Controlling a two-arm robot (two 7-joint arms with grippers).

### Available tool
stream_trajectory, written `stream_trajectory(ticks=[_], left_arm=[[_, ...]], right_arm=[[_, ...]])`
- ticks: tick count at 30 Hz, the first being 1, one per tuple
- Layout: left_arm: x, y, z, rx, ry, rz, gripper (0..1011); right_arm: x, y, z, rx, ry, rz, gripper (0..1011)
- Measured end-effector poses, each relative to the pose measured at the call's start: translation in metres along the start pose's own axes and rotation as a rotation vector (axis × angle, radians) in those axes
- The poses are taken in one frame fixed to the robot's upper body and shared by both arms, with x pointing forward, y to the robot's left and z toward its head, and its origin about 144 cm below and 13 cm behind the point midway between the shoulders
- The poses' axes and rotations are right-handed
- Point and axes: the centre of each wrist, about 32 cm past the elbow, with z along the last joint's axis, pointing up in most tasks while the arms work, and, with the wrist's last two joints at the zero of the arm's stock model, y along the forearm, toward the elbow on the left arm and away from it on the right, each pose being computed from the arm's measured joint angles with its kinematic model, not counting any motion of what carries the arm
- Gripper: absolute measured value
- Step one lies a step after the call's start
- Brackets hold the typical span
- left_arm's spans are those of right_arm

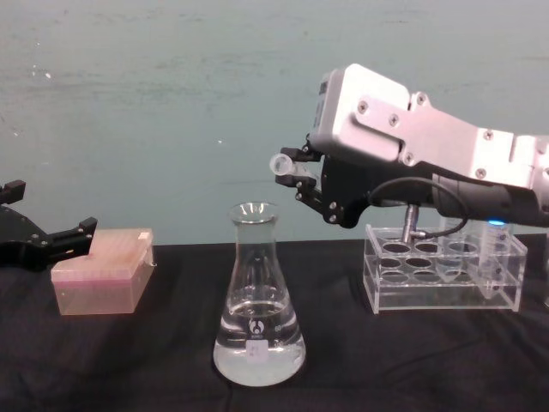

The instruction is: Pour the liquid from the test tube into the beaker using one hand.

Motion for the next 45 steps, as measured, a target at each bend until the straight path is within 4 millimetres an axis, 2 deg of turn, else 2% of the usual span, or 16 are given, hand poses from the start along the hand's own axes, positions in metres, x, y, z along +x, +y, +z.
stream_trajectory(ticks=[45], left_arm=[[0.0,0.0,0.0,0.0,0.0,0.0,1000]], right_arm=[[-0.0063,-0.0006,0.007,0.036,-0.3,-0.008,194]])
